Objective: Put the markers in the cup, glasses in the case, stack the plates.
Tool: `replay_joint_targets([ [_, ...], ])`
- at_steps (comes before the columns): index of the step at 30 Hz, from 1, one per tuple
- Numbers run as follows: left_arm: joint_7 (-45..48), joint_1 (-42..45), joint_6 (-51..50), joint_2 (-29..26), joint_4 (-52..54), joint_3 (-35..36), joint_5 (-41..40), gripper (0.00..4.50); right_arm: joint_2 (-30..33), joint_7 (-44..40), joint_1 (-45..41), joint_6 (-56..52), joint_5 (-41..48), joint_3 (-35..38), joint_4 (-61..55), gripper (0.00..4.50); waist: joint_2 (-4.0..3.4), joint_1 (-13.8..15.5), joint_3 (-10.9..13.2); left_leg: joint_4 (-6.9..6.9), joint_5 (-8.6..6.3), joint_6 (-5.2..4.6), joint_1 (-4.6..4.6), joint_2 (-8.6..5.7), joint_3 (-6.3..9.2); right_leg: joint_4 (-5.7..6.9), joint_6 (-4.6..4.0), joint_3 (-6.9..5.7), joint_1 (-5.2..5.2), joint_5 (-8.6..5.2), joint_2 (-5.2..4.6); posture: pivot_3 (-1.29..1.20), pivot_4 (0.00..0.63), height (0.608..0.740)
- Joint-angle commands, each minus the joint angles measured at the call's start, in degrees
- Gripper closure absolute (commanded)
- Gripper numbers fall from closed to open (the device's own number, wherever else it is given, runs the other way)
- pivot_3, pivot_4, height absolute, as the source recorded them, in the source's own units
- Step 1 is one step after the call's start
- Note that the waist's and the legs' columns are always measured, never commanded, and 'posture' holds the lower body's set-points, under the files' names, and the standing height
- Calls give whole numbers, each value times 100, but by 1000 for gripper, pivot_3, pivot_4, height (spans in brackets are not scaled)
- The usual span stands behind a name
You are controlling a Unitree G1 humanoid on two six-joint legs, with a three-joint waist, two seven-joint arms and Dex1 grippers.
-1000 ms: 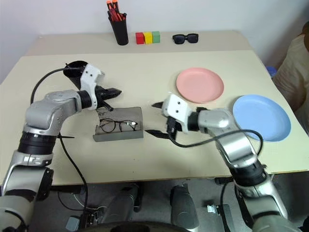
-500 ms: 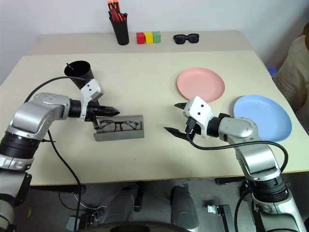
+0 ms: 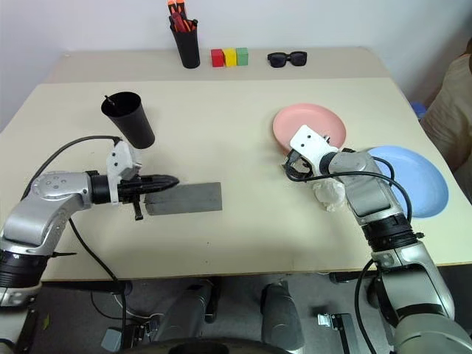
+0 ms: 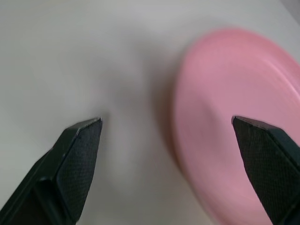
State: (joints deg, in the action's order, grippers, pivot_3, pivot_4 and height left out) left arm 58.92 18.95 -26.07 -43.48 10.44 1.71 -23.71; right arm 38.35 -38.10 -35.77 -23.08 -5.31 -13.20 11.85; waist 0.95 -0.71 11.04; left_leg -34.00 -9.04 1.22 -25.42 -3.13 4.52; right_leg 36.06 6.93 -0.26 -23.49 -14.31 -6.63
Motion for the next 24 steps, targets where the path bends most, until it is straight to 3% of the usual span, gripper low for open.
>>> replay_joint_targets([
  [1, -165, -177, 200, 141, 554, 437, -308, 4463, -89, 274, -365, 461, -354, -35, 591, 0, -2, -14, 1, 0, 0, -1, 0, 0, -2, 0, 2, 1, 0, 1, 0, 0, 150, 740],
  [3, -229, -269, 186, 185, 728, 520, -371, 4463, -148, 360, -447, 638, -464, -63, 876, 0, -1, -30, 1, 0, 0, -1, 3, -1, -3, 3, 5, 1, 1, 3, 4, 0, 150, 740],
  [6, -406, -513, 127, 267, 1237, 740, -593, 4500, -188, 468, -550, 923, -640, -109, 1256, 847, -1, -27, 1, 0, 0, -1, 6, -2, -3, 4, 13, 1, 4, 7, 8, 0, 150, 740],
  [13, -739, -800, 20, 397, 1704, 798, -860, 4500, -73, 434, -480, 1202, -841, -59, 1133, 4448, -2, -7, 1, -8, 1, -1, 6, -5, -3, 4, 17, 1, 9, 10, 8, 0, 150, 740],
  [18, -734, -871, 101, 673, 1777, 441, -922, 4500, 448, 142, -78, 1071, -787, 285, 59, 4485, -5, 8, 3, -7, 1, -1, 5, -6, -6, 4, 18, 1, 9, 10, 12, 0, 150, 740],
  [24, -657, -623, 275, 1298, 1609, -460, -760, 4500, 1559, -652, 1224, 320, 15, 1837, -1775, 4485, -15, 121, 5, -15, -1, -5, 4, -3, -9, 3, 12, 1, 17, 5, 7, 0, 150, 740],
])
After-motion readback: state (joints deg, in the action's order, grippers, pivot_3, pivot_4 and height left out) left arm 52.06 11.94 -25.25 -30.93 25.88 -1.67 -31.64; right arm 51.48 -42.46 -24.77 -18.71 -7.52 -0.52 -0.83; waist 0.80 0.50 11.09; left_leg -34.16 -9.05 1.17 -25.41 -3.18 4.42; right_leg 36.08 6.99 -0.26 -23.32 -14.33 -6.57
